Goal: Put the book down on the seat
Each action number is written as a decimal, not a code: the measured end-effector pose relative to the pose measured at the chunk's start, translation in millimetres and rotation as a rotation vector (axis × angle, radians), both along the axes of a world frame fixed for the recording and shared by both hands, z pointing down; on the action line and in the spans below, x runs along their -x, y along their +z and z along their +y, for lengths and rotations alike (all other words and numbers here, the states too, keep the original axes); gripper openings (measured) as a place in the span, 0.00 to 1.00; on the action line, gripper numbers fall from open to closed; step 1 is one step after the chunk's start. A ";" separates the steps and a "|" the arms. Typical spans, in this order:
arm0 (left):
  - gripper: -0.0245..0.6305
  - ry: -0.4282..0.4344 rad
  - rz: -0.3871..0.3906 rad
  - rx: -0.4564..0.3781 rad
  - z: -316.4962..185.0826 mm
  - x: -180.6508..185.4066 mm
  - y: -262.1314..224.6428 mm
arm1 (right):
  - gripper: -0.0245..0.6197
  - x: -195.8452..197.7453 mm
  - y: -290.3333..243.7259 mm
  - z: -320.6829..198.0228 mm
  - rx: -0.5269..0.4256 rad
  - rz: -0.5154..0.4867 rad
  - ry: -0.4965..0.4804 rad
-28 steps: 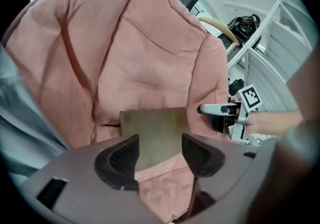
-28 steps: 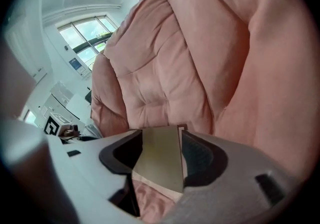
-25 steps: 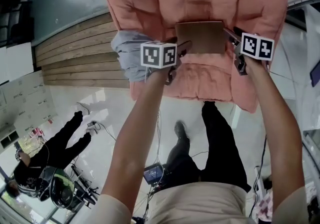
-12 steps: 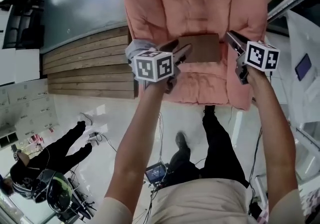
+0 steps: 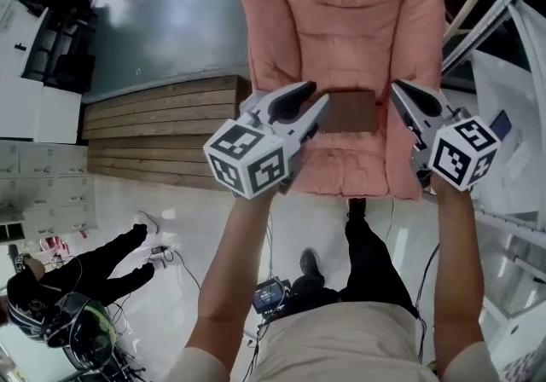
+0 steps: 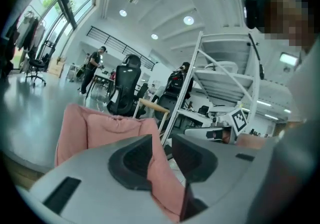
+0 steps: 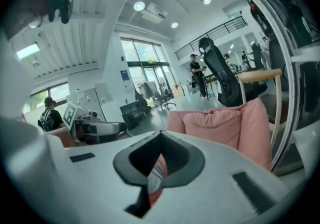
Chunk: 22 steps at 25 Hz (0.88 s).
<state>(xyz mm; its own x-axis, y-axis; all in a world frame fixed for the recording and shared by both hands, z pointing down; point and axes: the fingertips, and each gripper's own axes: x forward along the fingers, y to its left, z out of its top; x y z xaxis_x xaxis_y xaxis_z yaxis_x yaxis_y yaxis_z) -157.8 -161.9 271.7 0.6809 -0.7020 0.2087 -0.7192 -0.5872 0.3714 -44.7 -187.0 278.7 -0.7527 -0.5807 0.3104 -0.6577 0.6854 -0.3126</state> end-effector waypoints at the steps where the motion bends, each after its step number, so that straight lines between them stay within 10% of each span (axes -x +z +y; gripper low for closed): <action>1: 0.21 0.014 0.001 -0.040 14.2 5.7 -22.6 | 0.03 10.7 -21.7 15.5 -0.028 0.010 -0.012; 12: 0.15 0.081 -0.056 -0.306 131.9 34.5 -198.2 | 0.02 56.3 -174.6 131.3 -0.183 0.084 -0.102; 22: 0.15 0.038 -0.069 -0.423 215.5 65.9 -254.2 | 0.02 65.9 -242.1 204.9 -0.296 0.116 -0.130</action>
<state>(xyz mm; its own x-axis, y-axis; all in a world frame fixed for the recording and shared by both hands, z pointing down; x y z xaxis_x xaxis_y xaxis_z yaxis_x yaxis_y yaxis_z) -223.7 53.6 17.6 0.7028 -0.7099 -0.0465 -0.7085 -0.7043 0.0441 -110.6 17.9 36.6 -0.7957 -0.5602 0.2303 -0.5787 0.8154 -0.0158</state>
